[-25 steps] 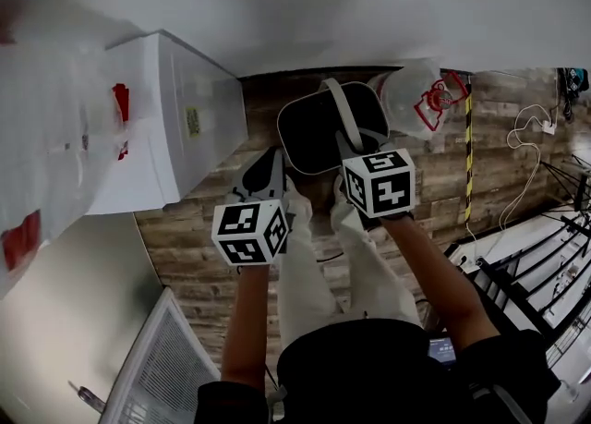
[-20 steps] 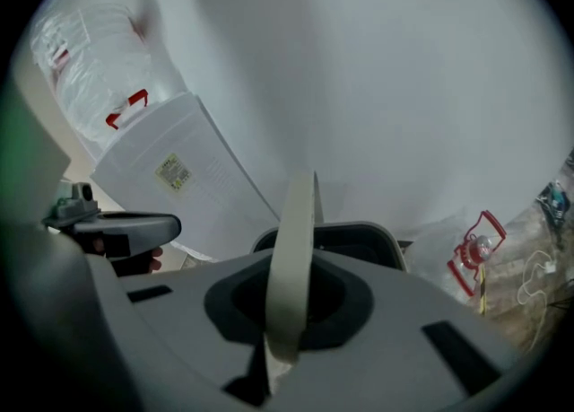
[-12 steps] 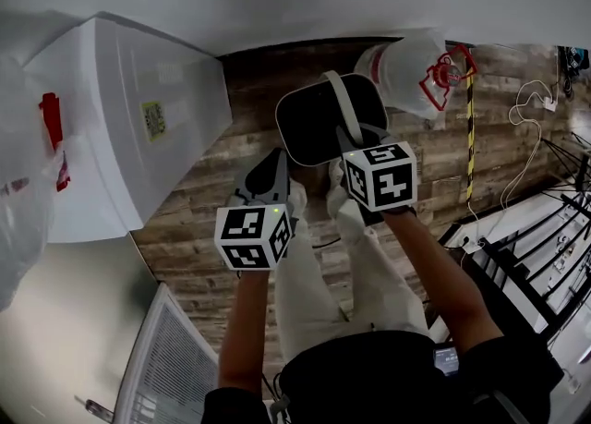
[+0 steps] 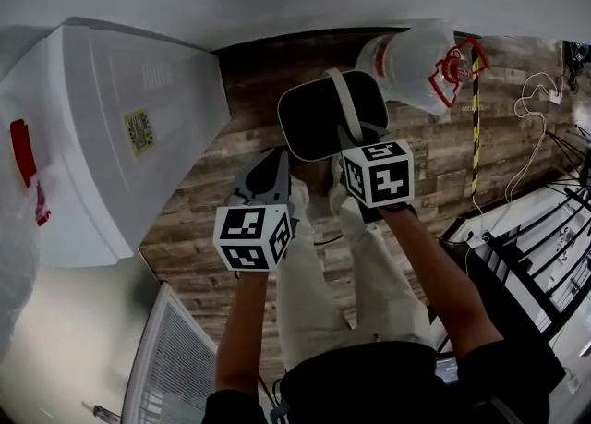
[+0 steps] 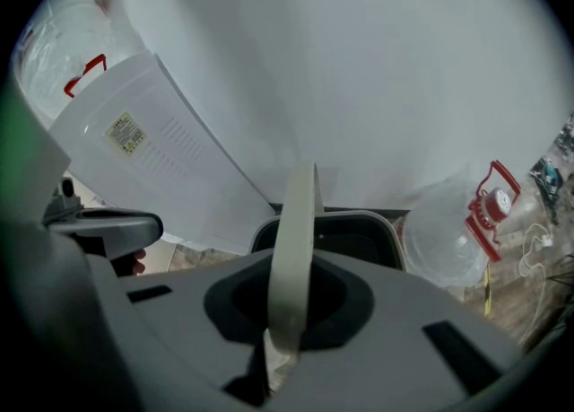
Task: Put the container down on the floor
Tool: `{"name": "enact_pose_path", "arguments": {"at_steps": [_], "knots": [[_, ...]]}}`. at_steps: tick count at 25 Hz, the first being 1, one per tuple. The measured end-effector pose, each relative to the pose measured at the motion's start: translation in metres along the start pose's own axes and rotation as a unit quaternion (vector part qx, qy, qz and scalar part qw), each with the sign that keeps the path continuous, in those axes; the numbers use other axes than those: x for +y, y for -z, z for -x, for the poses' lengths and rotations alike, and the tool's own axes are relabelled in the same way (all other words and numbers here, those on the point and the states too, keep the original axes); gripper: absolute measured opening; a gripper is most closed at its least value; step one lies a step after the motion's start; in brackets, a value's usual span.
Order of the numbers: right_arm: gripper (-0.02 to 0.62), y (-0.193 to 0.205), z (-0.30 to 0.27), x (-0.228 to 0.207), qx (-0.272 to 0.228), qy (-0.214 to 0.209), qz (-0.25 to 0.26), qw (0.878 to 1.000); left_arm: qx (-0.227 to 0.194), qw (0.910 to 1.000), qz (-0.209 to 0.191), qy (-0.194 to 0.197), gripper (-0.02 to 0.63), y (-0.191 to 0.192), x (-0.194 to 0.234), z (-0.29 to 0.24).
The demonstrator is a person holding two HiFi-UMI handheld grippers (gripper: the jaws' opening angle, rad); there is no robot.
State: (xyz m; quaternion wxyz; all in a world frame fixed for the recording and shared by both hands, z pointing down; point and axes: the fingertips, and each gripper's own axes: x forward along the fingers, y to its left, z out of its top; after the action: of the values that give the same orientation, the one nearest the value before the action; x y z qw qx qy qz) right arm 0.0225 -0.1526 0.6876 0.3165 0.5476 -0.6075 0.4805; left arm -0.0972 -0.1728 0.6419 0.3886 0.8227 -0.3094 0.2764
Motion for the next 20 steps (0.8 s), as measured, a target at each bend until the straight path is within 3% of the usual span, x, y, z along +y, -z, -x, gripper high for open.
{"name": "enact_pose_path", "arguments": {"at_steps": [14,20], "knots": [[0.031,-0.01,-0.059,-0.01,-0.004,-0.011,-0.017,1.0,0.035,0.9991,-0.016,0.019,0.017,0.025,0.019,-0.06],[0.031,-0.015,-0.088,-0.017,-0.011,-0.01,-0.018,1.0,0.031,0.9993,-0.009,0.016,0.017,0.032,0.039,-0.084]]}}
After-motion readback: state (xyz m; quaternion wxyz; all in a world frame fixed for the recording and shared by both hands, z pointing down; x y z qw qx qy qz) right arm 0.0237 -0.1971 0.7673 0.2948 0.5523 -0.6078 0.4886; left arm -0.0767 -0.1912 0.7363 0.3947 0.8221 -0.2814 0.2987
